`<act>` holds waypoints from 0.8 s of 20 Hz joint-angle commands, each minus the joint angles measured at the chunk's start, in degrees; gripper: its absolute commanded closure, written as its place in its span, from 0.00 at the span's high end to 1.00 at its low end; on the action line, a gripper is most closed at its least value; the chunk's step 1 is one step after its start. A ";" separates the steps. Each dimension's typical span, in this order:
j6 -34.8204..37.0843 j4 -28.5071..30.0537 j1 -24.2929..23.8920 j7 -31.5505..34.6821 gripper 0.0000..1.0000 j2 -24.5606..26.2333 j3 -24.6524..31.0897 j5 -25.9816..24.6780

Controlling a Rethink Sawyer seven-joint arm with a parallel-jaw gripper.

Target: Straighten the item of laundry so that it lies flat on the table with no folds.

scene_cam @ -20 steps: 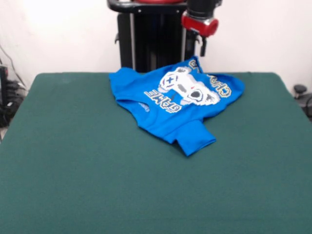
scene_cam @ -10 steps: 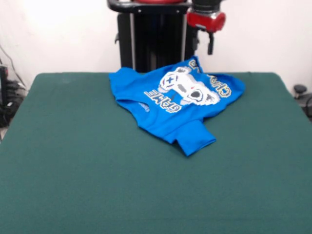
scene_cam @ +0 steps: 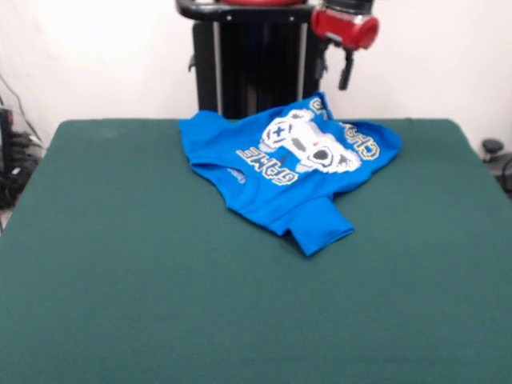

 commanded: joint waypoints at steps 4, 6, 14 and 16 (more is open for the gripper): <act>-4.44 -17.12 9.22 5.13 1.00 15.39 -11.81 15.98; -4.97 -18.86 7.58 5.32 1.00 17.36 -11.03 15.06; -4.04 -25.01 -0.38 3.81 1.00 20.33 -7.84 8.91; -3.91 -27.21 -0.83 3.90 1.00 22.50 -7.44 9.70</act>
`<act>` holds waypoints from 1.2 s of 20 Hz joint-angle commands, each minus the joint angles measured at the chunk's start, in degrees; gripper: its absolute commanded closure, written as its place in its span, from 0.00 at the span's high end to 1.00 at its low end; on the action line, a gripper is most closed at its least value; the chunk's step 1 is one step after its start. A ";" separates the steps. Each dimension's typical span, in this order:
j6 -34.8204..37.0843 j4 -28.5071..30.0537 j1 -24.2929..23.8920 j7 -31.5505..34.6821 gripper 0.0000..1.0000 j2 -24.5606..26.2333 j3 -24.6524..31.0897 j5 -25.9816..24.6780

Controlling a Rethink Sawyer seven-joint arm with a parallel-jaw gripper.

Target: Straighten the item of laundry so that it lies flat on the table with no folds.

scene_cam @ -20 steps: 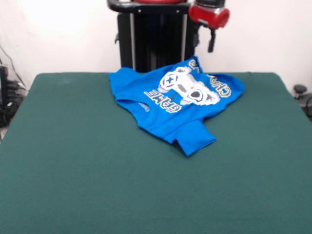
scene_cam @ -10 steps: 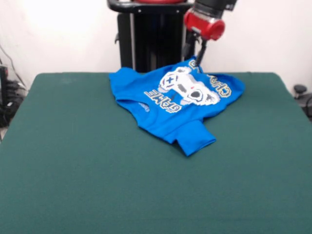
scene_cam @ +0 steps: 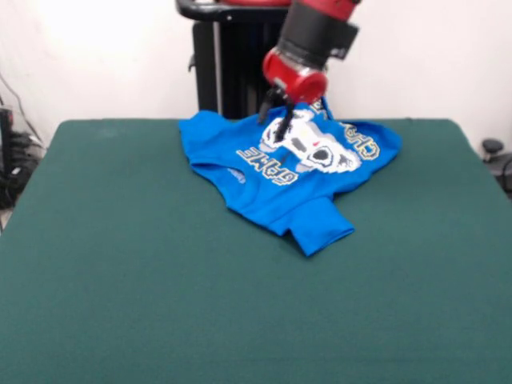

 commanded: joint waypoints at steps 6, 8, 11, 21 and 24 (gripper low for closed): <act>-1.31 -16.73 -2.74 4.67 1.00 12.09 1.64 2.78; -0.46 -17.63 -2.13 4.86 1.00 12.99 1.22 3.41; -1.47 -17.15 -3.44 5.94 1.00 12.16 2.70 0.75; -1.22 -14.46 -13.67 5.52 1.00 5.50 12.41 -14.34; -0.61 -15.10 -14.17 4.76 1.00 5.66 13.13 -16.89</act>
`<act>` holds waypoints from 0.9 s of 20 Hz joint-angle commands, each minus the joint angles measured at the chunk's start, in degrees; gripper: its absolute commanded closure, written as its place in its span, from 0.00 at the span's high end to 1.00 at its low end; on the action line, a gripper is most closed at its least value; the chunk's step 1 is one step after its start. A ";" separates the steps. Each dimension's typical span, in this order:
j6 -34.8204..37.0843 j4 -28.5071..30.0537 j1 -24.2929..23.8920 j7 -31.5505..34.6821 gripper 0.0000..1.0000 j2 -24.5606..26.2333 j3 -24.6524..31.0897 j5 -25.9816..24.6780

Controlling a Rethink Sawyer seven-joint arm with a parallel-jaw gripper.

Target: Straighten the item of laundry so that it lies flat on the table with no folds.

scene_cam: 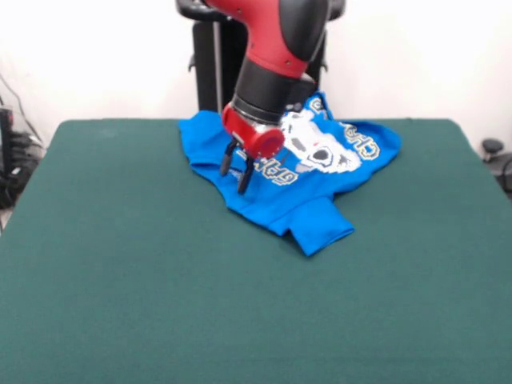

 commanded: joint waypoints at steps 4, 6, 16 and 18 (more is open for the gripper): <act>0.85 -6.02 -2.08 2.72 1.00 -0.16 8.38 -8.35; 0.81 -7.27 -1.79 1.57 1.00 1.74 7.40 -9.53; 7.45 -5.28 -2.07 3.48 1.00 -0.40 12.29 -12.95; 7.52 -5.67 -0.41 3.64 1.00 0.11 10.87 -12.16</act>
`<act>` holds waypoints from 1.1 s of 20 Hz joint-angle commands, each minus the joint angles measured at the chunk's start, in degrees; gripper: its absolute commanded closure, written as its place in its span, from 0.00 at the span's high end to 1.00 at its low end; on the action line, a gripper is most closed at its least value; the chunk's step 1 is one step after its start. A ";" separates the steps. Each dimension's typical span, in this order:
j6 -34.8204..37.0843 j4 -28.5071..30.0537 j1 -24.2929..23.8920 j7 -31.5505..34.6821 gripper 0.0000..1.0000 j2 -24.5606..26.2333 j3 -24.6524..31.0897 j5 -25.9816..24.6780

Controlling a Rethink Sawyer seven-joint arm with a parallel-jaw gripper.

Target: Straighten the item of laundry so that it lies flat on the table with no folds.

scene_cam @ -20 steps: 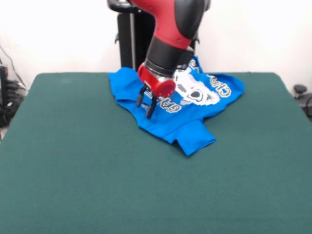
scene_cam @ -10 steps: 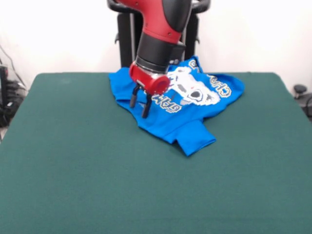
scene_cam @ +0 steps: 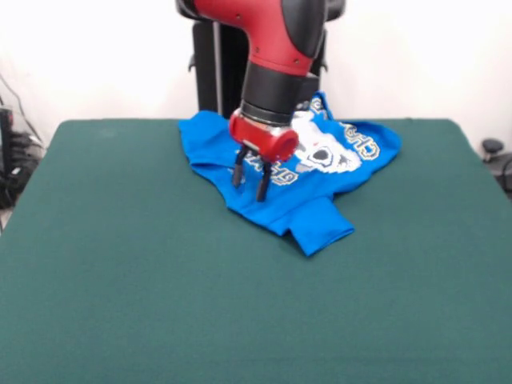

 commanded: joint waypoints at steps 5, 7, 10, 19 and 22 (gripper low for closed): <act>5.52 -7.27 7.28 3.40 1.00 6.97 1.71 3.04; 4.55 -8.81 9.37 3.29 1.00 9.57 -0.83 4.43; 1.39 -11.77 17.04 3.56 1.00 15.96 -8.92 11.14; 4.52 -17.90 37.35 3.00 1.00 36.46 -28.92 37.63; 5.89 -17.99 38.78 3.17 1.00 38.07 -30.18 39.48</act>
